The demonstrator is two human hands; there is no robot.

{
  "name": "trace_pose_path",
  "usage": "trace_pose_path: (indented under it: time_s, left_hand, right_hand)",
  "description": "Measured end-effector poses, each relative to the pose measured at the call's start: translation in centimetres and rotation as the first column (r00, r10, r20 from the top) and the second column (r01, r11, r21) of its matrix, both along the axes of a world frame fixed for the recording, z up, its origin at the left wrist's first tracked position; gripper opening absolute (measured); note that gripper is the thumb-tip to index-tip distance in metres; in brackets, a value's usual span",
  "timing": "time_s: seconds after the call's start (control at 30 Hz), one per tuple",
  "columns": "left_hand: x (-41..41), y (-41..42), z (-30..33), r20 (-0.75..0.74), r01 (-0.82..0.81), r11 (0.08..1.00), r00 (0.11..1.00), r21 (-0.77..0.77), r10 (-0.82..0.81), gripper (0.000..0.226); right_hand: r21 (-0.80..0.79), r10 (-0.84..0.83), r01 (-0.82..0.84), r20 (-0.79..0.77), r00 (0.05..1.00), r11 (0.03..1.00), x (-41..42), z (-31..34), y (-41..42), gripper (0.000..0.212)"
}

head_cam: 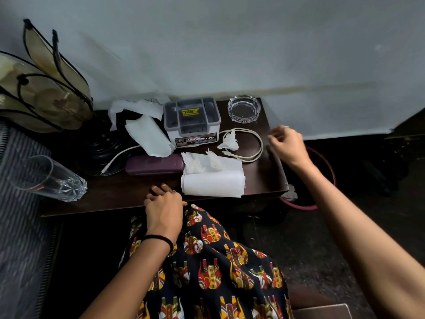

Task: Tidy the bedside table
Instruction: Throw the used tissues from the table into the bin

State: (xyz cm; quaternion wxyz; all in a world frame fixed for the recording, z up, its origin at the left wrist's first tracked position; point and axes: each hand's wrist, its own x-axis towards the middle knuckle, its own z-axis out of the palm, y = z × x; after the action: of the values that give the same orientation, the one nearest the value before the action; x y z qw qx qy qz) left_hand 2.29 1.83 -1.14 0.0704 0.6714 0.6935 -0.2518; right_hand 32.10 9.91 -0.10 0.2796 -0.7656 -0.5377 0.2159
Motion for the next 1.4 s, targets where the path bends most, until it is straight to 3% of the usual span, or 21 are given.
trace_pose_path:
  time_s: [0.17,0.47,0.6,0.73,0.83,0.93,1.07,1.17,1.4]
  left_hand:
    - [0.1,0.0,0.2,-0.037,0.057,0.998,0.998,-0.013,-0.058,0.062]
    - [-0.3,0.2,0.2,-0.046,0.157,0.988,0.987,-0.004,-0.157,0.054]
    - [-0.2,0.3,0.1,-0.039,0.154,0.988,0.987,-0.005,-0.155,0.054]
    - [-0.2,0.3,0.1,-0.056,0.168,0.986,0.984,-0.015,-0.169,0.053]
    - [-0.2,0.3,-0.1,-0.065,0.182,0.983,0.981,-0.035,-0.184,0.051]
    - [-0.3,0.3,-0.2,-0.072,0.18,0.983,0.981,-0.047,-0.183,0.05]
    - [-0.1,0.3,0.2,-0.081,0.169,0.984,0.982,-0.053,-0.173,0.05]
    - [0.1,0.3,0.4,-0.085,0.166,0.984,0.982,-0.06,-0.171,0.051]
    - [0.1,0.5,0.4,-0.09,0.171,0.982,0.98,-0.083,-0.178,0.049]
  right_hand:
    - [-0.115,0.348,-0.344,0.017,0.937,0.932,-6.1,-0.2,1.6,0.052]
    - [-0.089,0.322,-0.314,0.1,0.942,0.945,-8.3,-1.5,3.2,0.022]
    - [0.062,0.173,-0.176,0.045,0.984,0.982,-6.6,-0.2,2.6,0.021]
    - [0.208,-0.122,0.125,-0.031,0.992,0.97,-2.4,0.6,1.8,0.022]
    - [0.194,-0.366,0.377,-0.089,0.926,0.906,1.4,0.1,0.5,0.027]
    - [0.053,-0.514,0.521,-0.104,0.851,0.852,4.1,-1.8,-1.4,0.03]
    - [-0.178,-0.575,0.549,-0.172,0.8,0.817,5.4,-5.0,-4.1,0.021]
    - [-0.303,-0.59,0.531,-0.151,0.793,0.791,5.6,-6.4,-5.7,0.03]
    - [-0.321,-0.552,0.483,-0.175,0.815,0.815,5.4,-6.2,-6.0,0.049]
